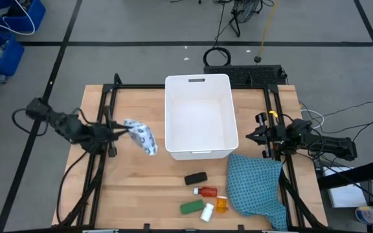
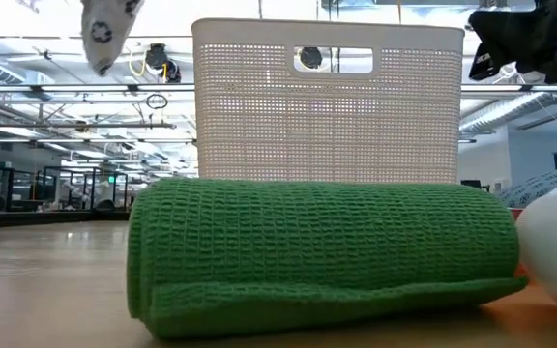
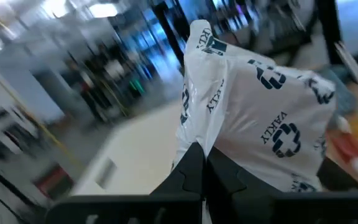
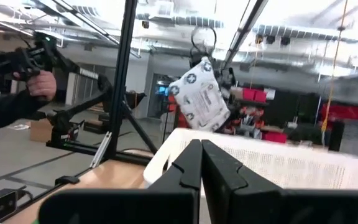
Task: Pick & place medical supplies in basket/bin
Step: Put the mailer bag into the white bin
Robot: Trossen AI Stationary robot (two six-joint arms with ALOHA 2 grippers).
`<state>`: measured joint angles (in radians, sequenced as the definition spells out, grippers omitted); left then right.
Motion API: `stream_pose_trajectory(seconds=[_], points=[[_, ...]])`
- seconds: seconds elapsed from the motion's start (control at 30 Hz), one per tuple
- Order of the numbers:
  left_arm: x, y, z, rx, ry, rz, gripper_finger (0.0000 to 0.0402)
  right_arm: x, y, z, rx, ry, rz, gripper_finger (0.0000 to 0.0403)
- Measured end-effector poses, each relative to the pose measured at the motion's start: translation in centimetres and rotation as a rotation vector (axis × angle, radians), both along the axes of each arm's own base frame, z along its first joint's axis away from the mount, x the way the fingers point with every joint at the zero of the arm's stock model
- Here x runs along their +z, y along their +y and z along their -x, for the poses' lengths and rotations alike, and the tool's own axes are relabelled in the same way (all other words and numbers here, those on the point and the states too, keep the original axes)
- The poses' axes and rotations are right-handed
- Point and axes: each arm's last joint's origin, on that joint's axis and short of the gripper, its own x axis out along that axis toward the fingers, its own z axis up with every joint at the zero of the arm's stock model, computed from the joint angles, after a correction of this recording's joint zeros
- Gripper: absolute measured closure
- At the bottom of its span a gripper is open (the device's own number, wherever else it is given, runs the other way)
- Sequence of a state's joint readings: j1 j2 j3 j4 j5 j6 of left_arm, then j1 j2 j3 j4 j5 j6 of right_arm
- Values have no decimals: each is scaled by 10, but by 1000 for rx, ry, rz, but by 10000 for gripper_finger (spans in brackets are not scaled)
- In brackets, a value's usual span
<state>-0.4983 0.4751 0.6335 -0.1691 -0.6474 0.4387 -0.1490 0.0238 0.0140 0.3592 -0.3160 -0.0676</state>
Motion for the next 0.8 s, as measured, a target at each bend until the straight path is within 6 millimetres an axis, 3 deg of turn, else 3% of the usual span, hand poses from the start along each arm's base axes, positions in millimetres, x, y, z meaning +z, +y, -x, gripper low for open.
stream_pose_trajectory(seconds=[0.2,0.43,0.6,0.8], points=[[-25,14,2,2,-48,-52,401,0,0,0,-13,-1,35,403],[-54,27,-5,121,-85,34,401,-4,0,-2,-22,33,71,403],[-41,34,-20,186,-166,119,401,-4,0,-2,-30,24,95,403],[-1,44,-68,149,-65,64,401,2,0,0,-69,-58,208,403]])
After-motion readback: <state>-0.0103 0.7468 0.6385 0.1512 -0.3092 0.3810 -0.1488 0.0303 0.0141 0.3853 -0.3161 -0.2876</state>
